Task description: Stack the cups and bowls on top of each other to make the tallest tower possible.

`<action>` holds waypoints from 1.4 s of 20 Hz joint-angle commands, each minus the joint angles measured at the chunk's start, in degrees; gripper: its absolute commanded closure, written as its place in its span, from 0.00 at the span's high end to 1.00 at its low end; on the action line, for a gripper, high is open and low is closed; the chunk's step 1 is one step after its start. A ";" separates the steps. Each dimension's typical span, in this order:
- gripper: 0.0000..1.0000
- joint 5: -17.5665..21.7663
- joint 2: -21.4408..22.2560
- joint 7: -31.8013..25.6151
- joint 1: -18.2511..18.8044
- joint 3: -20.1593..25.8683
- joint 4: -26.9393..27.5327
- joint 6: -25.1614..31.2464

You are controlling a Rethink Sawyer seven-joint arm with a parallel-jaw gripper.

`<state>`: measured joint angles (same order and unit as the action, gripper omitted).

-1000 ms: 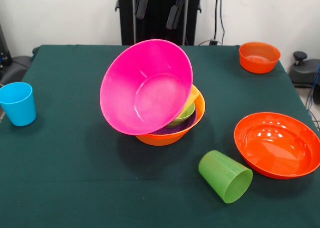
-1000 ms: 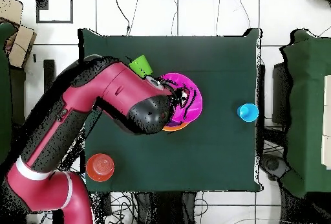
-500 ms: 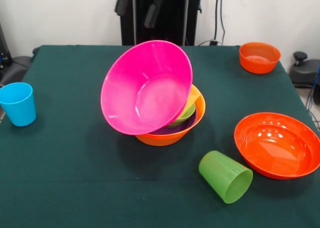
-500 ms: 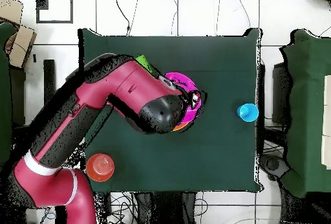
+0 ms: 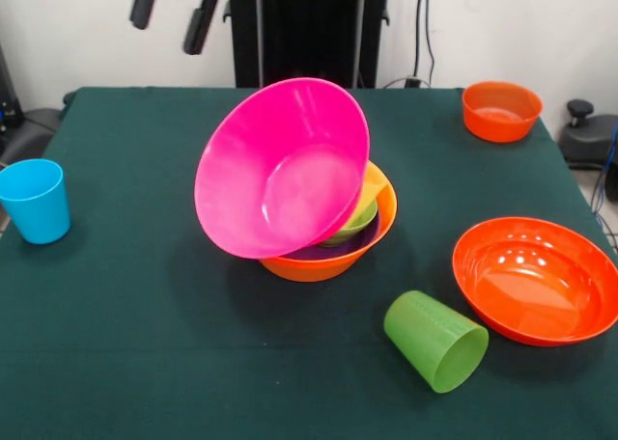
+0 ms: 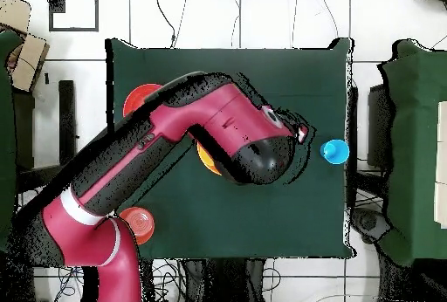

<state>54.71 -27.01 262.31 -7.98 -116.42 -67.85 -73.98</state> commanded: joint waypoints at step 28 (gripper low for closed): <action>1.00 -1.21 0.23 8.25 -4.07 8.69 16.67 15.38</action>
<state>54.16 -26.77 262.31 -12.02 -113.83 -59.64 -59.93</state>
